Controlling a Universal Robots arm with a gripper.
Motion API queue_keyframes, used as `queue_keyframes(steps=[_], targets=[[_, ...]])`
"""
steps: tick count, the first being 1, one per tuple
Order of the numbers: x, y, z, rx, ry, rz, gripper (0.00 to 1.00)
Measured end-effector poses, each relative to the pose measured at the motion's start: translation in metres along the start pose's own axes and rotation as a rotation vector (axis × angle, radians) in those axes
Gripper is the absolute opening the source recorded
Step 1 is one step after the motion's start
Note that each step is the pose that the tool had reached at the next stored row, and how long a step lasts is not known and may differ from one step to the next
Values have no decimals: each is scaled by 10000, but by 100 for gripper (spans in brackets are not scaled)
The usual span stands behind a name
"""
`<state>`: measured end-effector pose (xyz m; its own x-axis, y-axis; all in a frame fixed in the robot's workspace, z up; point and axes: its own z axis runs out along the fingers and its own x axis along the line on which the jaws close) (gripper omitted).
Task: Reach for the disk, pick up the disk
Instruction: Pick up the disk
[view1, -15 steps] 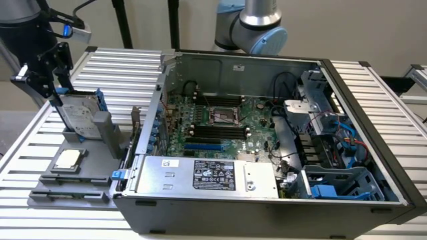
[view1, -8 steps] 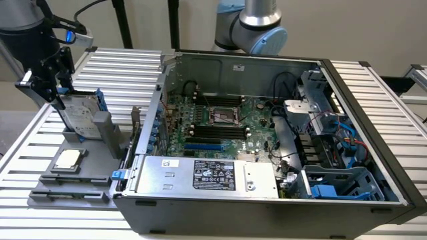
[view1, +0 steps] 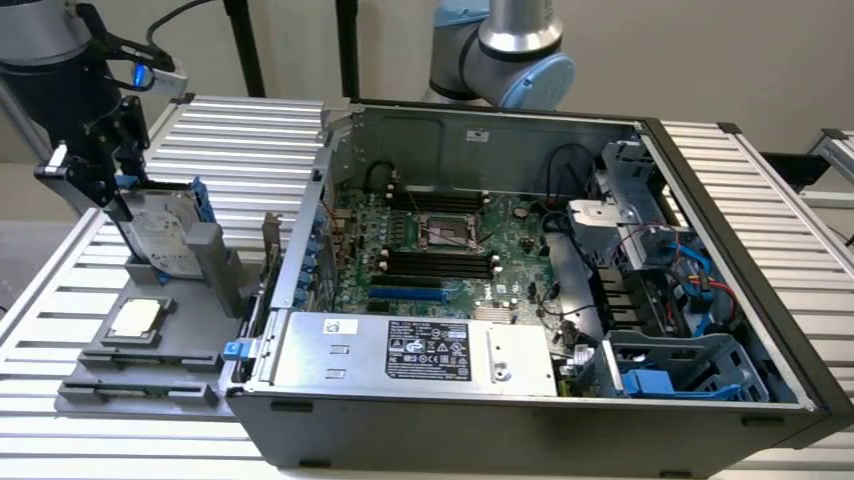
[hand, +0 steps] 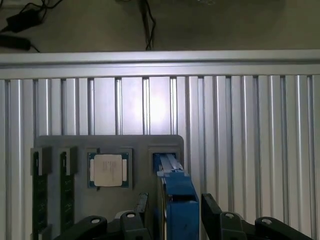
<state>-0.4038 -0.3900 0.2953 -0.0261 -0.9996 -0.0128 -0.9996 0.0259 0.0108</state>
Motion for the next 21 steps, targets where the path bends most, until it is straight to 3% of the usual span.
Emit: queue_keyframes(steps=[10,12,15,21], targets=[[-3,10,20,1,-2,-16,54],[-5,11,22,1,-2,-16,52],[-8,11,25,1,-2,-16,38],[-11,11,25,0,0,-16,33]])
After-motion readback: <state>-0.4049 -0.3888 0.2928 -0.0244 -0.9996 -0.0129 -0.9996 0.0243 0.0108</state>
